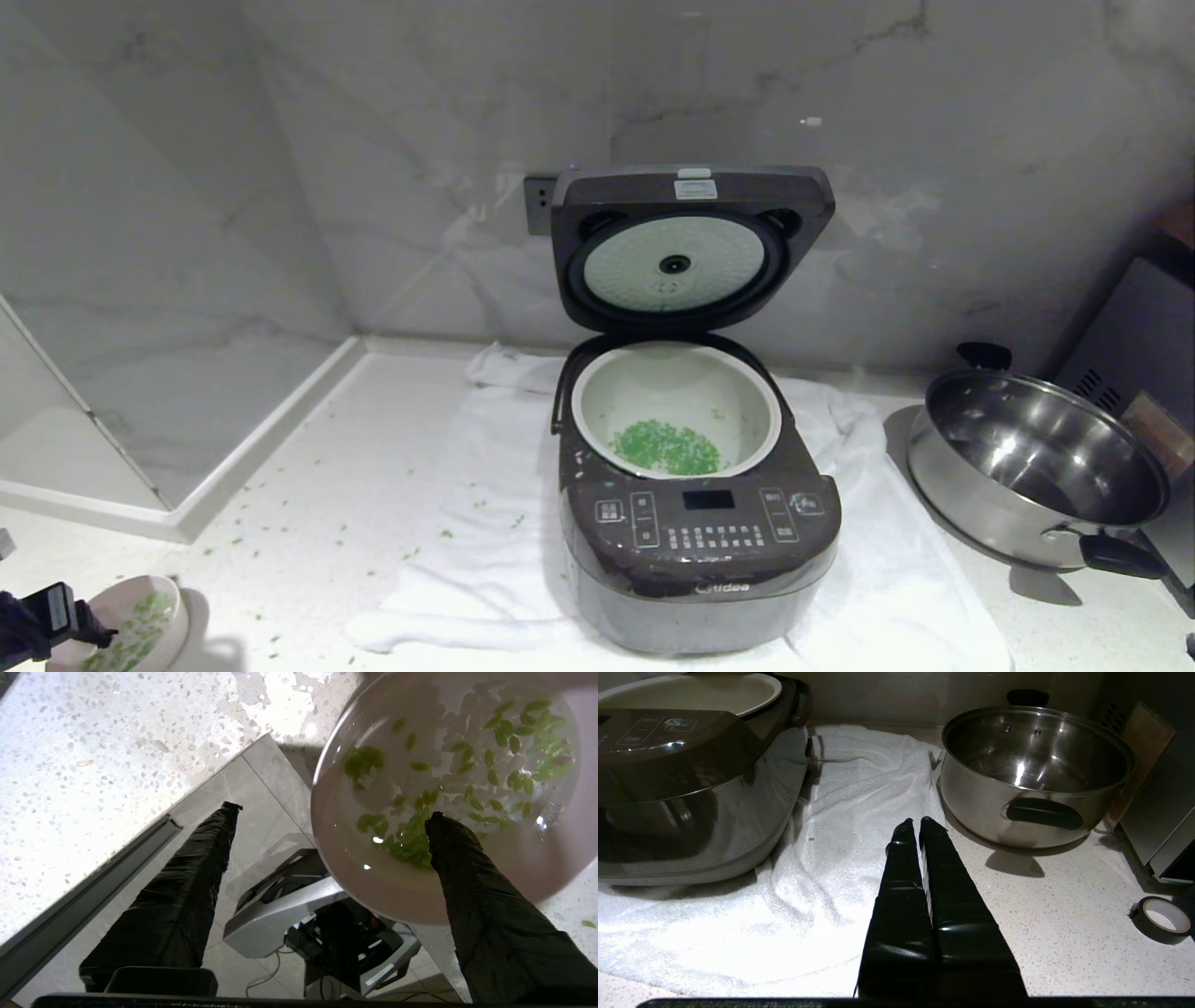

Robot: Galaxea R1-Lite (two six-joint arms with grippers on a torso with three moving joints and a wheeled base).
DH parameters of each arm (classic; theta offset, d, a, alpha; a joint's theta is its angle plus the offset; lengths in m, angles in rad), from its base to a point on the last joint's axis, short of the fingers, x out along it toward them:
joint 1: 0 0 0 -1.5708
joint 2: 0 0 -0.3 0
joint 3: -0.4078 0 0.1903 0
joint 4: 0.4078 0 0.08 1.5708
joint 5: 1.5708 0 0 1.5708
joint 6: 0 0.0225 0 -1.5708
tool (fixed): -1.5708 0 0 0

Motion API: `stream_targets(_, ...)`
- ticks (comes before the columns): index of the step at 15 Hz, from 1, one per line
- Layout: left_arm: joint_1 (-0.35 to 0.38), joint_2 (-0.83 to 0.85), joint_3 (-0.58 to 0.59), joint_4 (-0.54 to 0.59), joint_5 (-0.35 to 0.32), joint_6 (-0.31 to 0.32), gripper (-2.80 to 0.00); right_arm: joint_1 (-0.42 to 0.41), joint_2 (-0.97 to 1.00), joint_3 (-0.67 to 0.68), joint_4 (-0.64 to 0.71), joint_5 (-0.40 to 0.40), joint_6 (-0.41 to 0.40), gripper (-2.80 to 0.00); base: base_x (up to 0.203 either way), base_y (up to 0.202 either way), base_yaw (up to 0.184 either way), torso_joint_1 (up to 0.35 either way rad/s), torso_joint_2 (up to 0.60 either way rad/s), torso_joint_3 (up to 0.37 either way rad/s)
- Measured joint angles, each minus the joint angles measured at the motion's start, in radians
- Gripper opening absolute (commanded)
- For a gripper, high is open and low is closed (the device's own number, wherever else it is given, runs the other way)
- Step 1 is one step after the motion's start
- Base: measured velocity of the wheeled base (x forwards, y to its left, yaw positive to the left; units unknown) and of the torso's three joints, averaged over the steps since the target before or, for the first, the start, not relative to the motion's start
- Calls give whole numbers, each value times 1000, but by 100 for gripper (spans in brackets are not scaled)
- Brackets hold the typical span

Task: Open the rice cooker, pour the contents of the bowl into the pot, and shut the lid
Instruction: Pour the water from the bowl into the rice cooker

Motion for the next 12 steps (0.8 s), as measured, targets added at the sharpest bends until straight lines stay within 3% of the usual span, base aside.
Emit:
stream_targets(2, 3, 33, -21, 0, -40, 0, 0, 0, 0, 0, 0, 0, 0, -280, 0, 0, 0, 0, 0, 0)
stream_targets(6, 5, 82, -38, 0, -46, -2, 0, 0, 0, 0, 0, 0, 0, -280, 0, 0, 0, 0, 0, 0)
stream_targets(7, 6, 92, -40, 0, -48, -2, -231, 0, 0, 0, 0, 0, 0, -280, 0, 0, 0, 0, 0, 0)
stream_targets(8, 7, 101, -43, 0, -49, -3, -280, 0, 0, 0, 0, 0, 0, -280, 0, 0, 0, 0, 0, 0)
stream_targets(12, 10, 125, -47, -1, -50, -3, -280, 0, 0, 0, 0, 0, 0, -280, 0, 0, 0, 0, 0, 0)
